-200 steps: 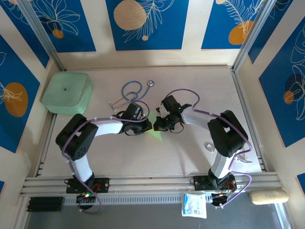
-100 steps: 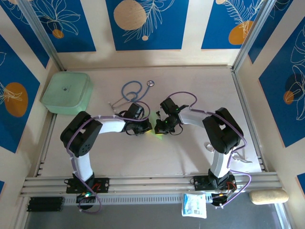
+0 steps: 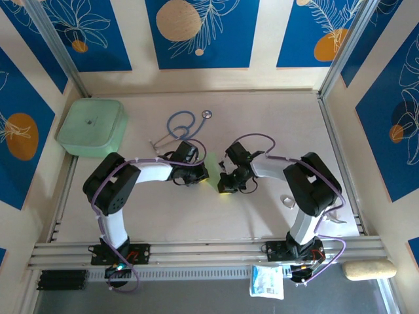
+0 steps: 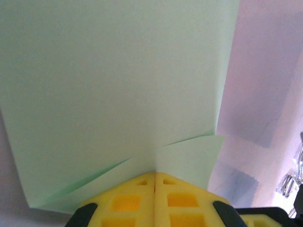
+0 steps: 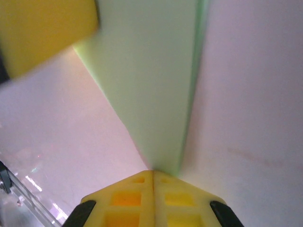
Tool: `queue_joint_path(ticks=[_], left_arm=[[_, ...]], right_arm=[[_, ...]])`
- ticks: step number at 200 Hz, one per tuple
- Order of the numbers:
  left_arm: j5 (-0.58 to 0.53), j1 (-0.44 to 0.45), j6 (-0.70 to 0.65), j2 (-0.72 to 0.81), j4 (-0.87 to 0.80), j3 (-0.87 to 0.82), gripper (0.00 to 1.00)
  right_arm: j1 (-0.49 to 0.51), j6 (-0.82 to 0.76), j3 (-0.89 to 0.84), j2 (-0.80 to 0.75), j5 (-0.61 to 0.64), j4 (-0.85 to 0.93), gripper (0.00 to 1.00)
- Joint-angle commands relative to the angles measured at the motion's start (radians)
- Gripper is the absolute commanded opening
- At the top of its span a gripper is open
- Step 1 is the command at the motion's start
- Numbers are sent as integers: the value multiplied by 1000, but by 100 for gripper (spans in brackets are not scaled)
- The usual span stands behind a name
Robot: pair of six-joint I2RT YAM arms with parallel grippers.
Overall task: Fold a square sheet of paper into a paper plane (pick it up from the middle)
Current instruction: Third fold the triangle at the center of the table, then fourth fold the wing at the center of the table.
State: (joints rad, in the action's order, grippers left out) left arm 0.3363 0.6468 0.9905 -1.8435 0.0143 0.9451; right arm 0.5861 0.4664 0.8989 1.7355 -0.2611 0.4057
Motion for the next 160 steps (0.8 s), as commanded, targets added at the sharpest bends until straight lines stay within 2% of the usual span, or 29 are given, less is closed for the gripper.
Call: queue_joint_path(ticks=[1,33,66,90,101,160], left_arm=[[-30,2,-11,-25,-56,-18,3],[5,1,-27,13,-52,36,8],[-44,-12,-9,113,-67,68,27],[-106,-41,23,187,-75,32,41],[-126,-57,37,220,-72,-1,44],[-151,-105,89,316,-53,-133,49]], right_arm=[[-16,-34,-31,-52,9,86,0],[-35,0,-4,-166,4,17,0],[-39,97,30,-241,69,-39,7],[-29,115,84,-203,83,-44,8],[-12,126,124,-169,112,-28,8],[20,170,190,-25,132,-13,11]])
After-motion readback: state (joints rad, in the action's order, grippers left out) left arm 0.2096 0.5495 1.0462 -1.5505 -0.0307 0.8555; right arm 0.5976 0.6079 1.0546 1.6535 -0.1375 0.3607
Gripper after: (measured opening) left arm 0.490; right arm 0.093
